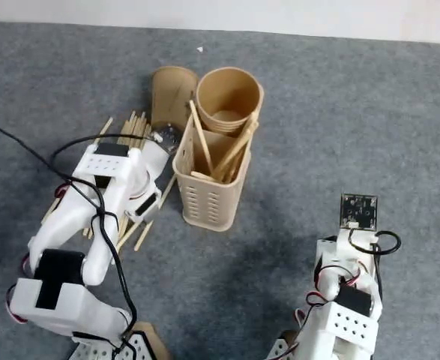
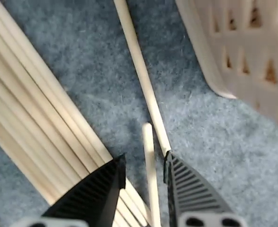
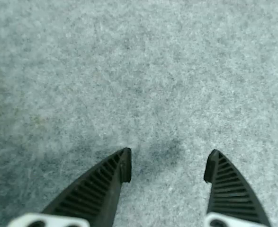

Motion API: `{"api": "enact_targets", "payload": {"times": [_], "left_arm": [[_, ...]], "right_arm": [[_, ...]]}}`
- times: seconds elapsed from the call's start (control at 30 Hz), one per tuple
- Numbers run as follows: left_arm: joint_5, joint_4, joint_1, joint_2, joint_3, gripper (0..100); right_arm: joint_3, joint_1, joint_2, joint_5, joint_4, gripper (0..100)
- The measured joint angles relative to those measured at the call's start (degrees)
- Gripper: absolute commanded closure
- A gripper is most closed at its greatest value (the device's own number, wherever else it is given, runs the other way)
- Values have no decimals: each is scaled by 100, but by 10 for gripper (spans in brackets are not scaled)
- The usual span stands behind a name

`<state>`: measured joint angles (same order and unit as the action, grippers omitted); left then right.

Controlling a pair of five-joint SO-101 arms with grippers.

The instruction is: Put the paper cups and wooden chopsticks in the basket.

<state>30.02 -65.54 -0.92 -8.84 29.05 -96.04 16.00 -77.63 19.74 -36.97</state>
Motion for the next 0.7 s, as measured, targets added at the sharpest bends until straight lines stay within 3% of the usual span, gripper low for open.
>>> {"api": "enact_targets", "payload": {"times": [0.23, 0.7], "left_arm": [[-9, 0, 0, -9, 0, 886], [-1099, -26, 88, 1116, 396, 870]], "right_arm": [[0, 0, 0, 0, 0, 738], [0, 0, 0, 0, 0, 738]]}}
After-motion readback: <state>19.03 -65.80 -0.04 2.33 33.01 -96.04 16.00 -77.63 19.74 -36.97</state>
